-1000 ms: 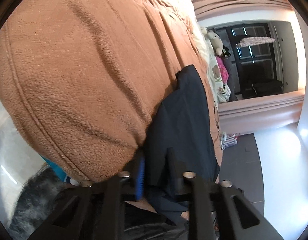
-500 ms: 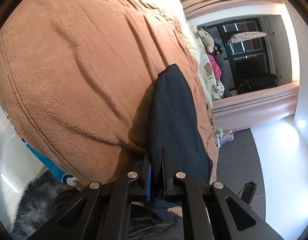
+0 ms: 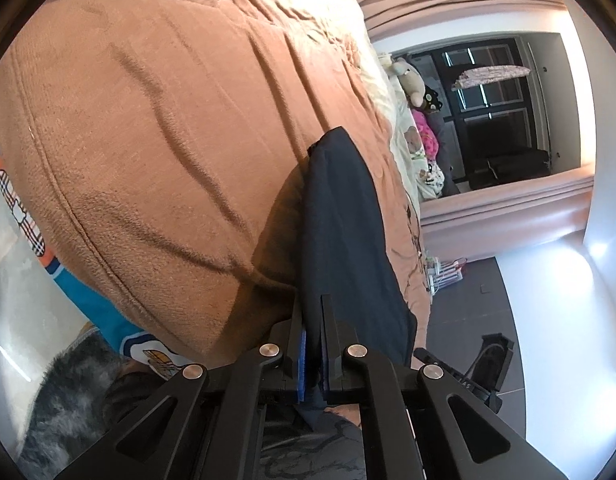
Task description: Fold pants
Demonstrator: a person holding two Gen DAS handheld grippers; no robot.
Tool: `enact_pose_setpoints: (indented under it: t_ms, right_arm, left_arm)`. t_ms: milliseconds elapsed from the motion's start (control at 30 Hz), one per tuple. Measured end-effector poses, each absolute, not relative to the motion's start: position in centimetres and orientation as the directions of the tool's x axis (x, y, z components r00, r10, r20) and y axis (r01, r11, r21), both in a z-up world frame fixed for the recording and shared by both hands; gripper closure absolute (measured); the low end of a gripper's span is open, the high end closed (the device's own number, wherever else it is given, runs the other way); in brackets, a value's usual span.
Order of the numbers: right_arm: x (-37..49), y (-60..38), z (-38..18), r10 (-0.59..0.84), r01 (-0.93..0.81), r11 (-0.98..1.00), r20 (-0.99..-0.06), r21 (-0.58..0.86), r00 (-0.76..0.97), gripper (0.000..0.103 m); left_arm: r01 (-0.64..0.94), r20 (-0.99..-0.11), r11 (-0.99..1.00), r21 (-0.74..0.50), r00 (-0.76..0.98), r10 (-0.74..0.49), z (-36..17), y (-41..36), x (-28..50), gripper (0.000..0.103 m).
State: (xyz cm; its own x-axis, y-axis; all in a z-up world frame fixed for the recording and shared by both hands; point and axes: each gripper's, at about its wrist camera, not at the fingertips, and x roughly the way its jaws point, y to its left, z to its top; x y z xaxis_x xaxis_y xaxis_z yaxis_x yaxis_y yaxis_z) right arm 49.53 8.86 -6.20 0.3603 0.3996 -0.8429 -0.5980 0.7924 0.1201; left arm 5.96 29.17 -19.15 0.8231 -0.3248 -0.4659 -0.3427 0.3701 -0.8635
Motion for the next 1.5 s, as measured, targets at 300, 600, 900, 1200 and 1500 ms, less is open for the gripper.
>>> enact_pose_setpoints:
  t_ms: [300,600,900,1200,1500]
  right_arm:
    - [51.0,13.6,-9.5,0.401,-0.674,0.729,-0.871,0.116,0.285,0.073]
    - [54.8,16.2,-11.1,0.337,-0.631,0.772,-0.888,0.070,0.314,0.075]
    - [59.0,18.2,-11.5,0.286,-0.604,0.797,-0.887,0.010,0.363,0.075]
    - [59.9,19.1,-12.0,0.283,-0.601,0.799,-0.883,0.002,0.374,0.075]
    - [59.6,18.9,-12.0,0.264,-0.598,0.801,-0.890,-0.013,0.373,0.075]
  left_arm:
    - [-0.366,-0.482,0.356,-0.860,0.810,-0.333,-20.3,29.2,6.0,0.098]
    - [-0.391,-0.504,0.351,-0.851,0.796,-0.335,-21.2,29.3,6.2,0.098]
    - [-0.402,-0.512,0.346,-0.848,0.791,-0.335,-21.3,29.3,6.4,0.098]
    - [-0.412,-0.510,0.323,-0.852,0.792,-0.335,-22.0,29.4,6.7,0.081]
    - [-0.383,-0.477,0.305,-0.872,0.805,-0.352,-22.6,29.6,7.4,0.081]
